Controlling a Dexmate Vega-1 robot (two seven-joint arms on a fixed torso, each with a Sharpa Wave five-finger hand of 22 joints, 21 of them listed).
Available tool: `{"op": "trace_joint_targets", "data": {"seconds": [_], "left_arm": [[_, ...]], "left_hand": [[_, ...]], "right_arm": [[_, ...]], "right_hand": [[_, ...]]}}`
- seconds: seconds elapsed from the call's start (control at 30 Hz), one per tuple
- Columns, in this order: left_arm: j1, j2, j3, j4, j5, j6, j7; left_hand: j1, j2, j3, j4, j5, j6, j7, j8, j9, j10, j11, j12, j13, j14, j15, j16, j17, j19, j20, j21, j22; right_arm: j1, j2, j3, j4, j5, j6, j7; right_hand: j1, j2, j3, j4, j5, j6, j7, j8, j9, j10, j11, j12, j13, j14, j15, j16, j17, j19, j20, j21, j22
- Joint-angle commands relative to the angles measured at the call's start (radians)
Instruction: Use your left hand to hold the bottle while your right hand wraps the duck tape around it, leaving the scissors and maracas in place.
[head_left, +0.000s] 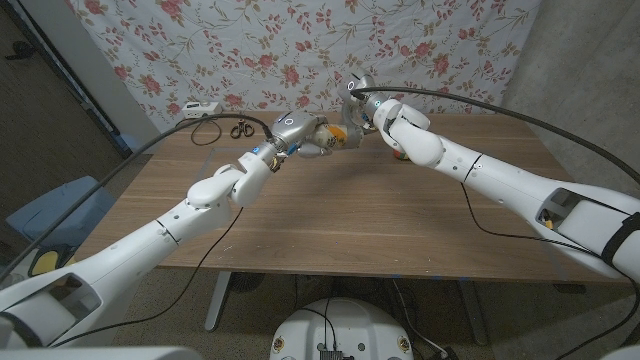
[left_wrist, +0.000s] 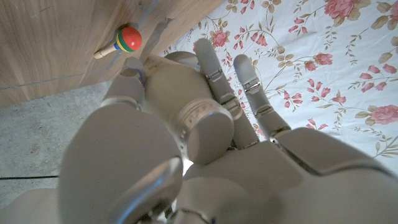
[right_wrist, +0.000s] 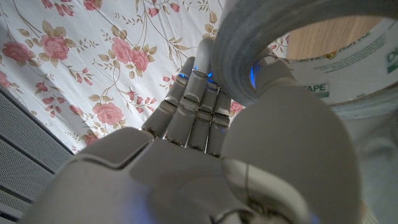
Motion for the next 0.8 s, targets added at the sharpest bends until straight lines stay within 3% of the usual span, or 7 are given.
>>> {"op": "trace_joint_targets", "data": {"seconds": [0.03, 0.33, 0.8], "left_arm": [[0.013, -0.059, -0.032, 0.069, -0.027, -0.078, 0.254], [0.016, -0.133, -0.033, 0.153, -0.013, -0.134, 0.528], [-0.006, -0.106, -0.006, 0.164, 0.058, -0.107, 0.56]], "left_hand": [[0.2, 0.243, 0.101, 0.092, 0.005, 0.19, -0.116, 0.007, 0.003, 0.137, -0.146, -0.003, 0.002, -0.001, -0.014, -0.002, 0.002, 0.004, -0.006, -0.002, -0.001], [0.197, 0.242, 0.102, 0.092, 0.007, 0.189, -0.117, 0.005, 0.003, 0.141, -0.147, -0.008, 0.0, 0.003, -0.014, -0.008, -0.001, 0.01, -0.019, -0.002, -0.001], [0.19, 0.236, 0.103, 0.091, 0.009, 0.196, -0.123, 0.005, 0.001, 0.149, -0.151, -0.017, -0.007, 0.006, -0.015, -0.014, -0.002, 0.02, -0.034, -0.003, -0.001]], "right_arm": [[0.004, 0.0, 0.004, -0.014, 0.032, 0.049, 0.006], [0.021, 0.025, -0.001, 0.02, 0.053, 0.061, 0.035], [0.017, 0.007, 0.014, 0.018, 0.096, 0.033, 0.007]], "right_hand": [[0.131, 0.13, 0.03, 0.013, 0.006, 0.121, -0.112, 0.007, 0.005, 0.122, -0.093, 0.01, 0.171, 0.059, -0.101, 0.001, 0.011, -0.004, -0.008, 0.013, -0.001], [0.131, 0.13, 0.03, 0.013, 0.008, 0.124, -0.109, 0.007, 0.006, 0.123, -0.093, 0.009, 0.172, 0.061, -0.102, -0.006, 0.015, -0.006, -0.008, 0.021, -0.002], [0.132, 0.129, 0.028, 0.013, 0.012, 0.126, -0.111, 0.005, 0.009, 0.127, -0.093, 0.004, 0.17, 0.067, -0.101, -0.017, 0.022, -0.009, -0.008, 0.035, -0.004]]}}
